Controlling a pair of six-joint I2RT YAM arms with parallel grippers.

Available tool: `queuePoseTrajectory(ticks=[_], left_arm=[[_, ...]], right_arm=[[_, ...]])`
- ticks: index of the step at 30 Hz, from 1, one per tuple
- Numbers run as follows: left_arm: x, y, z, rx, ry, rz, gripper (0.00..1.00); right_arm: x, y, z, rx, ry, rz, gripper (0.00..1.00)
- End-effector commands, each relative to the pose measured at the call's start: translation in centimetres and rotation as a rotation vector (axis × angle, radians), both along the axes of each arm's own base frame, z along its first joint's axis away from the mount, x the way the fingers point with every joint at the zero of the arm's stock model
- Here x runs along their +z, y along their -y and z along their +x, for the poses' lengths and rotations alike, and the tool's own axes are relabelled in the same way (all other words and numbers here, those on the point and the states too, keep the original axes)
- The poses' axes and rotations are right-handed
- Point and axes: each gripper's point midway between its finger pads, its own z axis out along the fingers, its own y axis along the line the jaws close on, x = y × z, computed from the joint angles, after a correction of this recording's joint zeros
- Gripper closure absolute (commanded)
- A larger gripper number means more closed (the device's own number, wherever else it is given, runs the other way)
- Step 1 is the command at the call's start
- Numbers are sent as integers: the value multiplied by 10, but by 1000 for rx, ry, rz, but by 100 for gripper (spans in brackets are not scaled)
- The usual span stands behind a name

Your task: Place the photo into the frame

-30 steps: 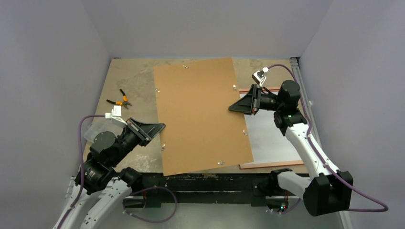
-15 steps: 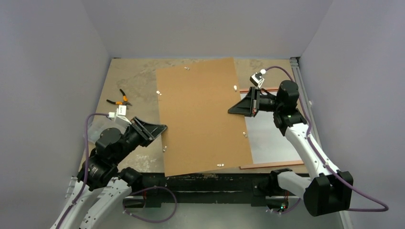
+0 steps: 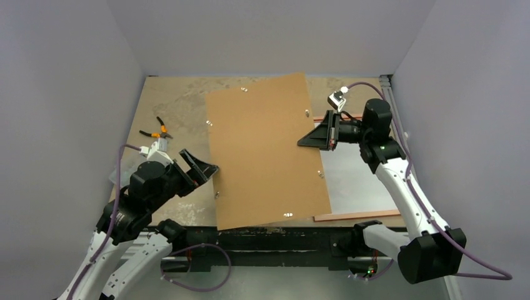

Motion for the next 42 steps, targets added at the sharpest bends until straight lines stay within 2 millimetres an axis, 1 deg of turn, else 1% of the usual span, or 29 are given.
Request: queuePoseTrajectory(ticks=[1,5,8,12,16,18,20,21,22,24,25,26,27,29,33,36,42], left_arm=[[1,-30,-7,69,-3,141,4],[11,-37,-11,80,56,130,2],[10,-41,-12,94,61,141,1],[-12,-43,-12,106,-20,181,0],[-40,-32,-4,108,-106,173,1],[-55,-21,2,92,-143,151,2],[-69,-6,10,68,-169,114,3],[-80,1,14,57,-192,97,3],[-87,8,18,45,-202,75,3],[-96,28,26,-3,-208,15,5],[-101,34,30,-12,-213,-4,6],[-101,43,35,-34,-201,-34,7],[-107,46,37,-42,-214,-33,8],[-112,56,44,-70,-219,-47,10],[-114,80,56,-143,-190,-38,13],[-113,101,62,-185,-156,3,14],[-101,162,63,-299,-47,-24,15]], right_arm=[[10,11,18,-125,37,-98,100],[-3,25,36,-241,55,-249,100],[-1,32,43,-276,52,-247,100],[17,40,46,-296,51,-178,100],[39,51,48,-338,63,-111,100],[49,53,47,-349,71,-81,100],[57,62,50,-381,74,-56,100],[61,65,51,-393,76,-42,100],[65,67,51,-400,83,-32,100],[69,71,52,-430,90,-31,100],[71,74,54,-454,94,-30,100],[74,78,57,-487,105,-30,100],[74,82,61,-516,111,-33,100],[71,87,70,-547,108,-40,100],[56,93,92,-579,75,-36,100],[51,100,109,-625,68,-39,100],[46,124,141,-740,65,-71,100]])
